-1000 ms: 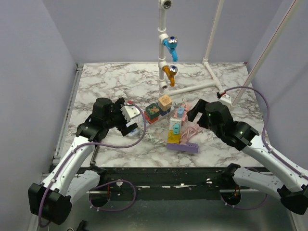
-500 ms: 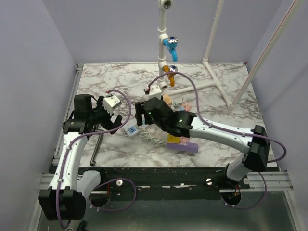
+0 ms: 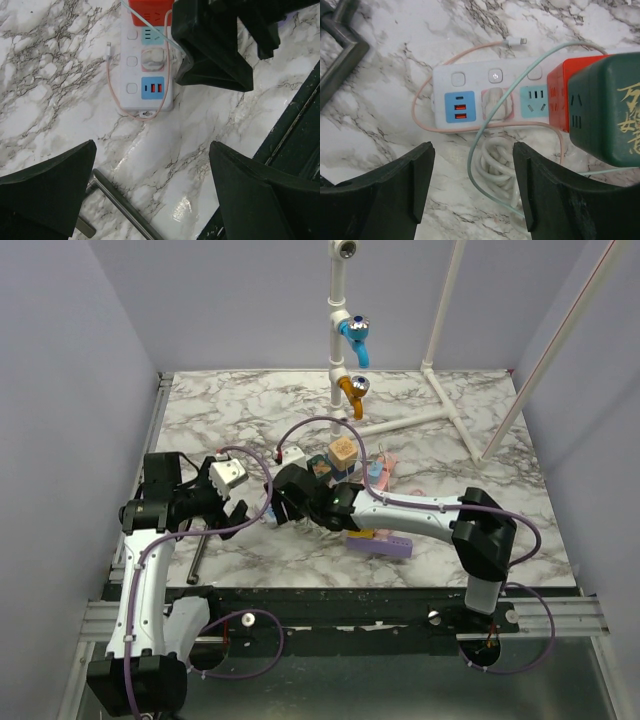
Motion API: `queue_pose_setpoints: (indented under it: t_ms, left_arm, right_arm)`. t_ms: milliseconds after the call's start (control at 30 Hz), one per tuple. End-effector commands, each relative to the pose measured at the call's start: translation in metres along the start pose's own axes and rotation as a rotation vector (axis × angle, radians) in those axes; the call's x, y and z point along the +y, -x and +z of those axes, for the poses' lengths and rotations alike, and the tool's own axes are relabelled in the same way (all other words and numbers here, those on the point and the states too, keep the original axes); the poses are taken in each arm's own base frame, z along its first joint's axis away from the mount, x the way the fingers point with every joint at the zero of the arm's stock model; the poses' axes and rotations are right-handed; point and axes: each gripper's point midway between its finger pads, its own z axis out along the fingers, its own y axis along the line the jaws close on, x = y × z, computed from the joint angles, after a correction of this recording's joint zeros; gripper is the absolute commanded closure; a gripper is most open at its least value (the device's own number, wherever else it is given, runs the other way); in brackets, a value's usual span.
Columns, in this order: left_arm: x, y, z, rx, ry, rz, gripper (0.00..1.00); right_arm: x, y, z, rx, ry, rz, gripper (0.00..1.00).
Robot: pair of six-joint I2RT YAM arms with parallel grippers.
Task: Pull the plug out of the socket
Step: Remove the plug from the socket.
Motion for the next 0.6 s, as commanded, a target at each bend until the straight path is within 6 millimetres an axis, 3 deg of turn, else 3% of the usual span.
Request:
queue_pose_setpoints:
  t_ms: [0,267,567]
  left_arm:
    - [-0.02,0.008,-0.007,-0.055,-0.06,0.056,0.01]
    - [-0.03,-0.003,-0.007,-0.046,-0.078,0.093,0.01]
    - [-0.031,-0.002,-0.005,-0.06,-0.081,0.097,0.01]
  right_arm:
    - [-0.002,-0.024,0.006,0.023,-0.022,-0.031,0.29]
    - [-0.016,-0.021,-0.018,-0.065,-0.023,0.067,0.27]
    - [-0.012,-0.029,0.017,-0.018,-0.071,-0.032,0.18]
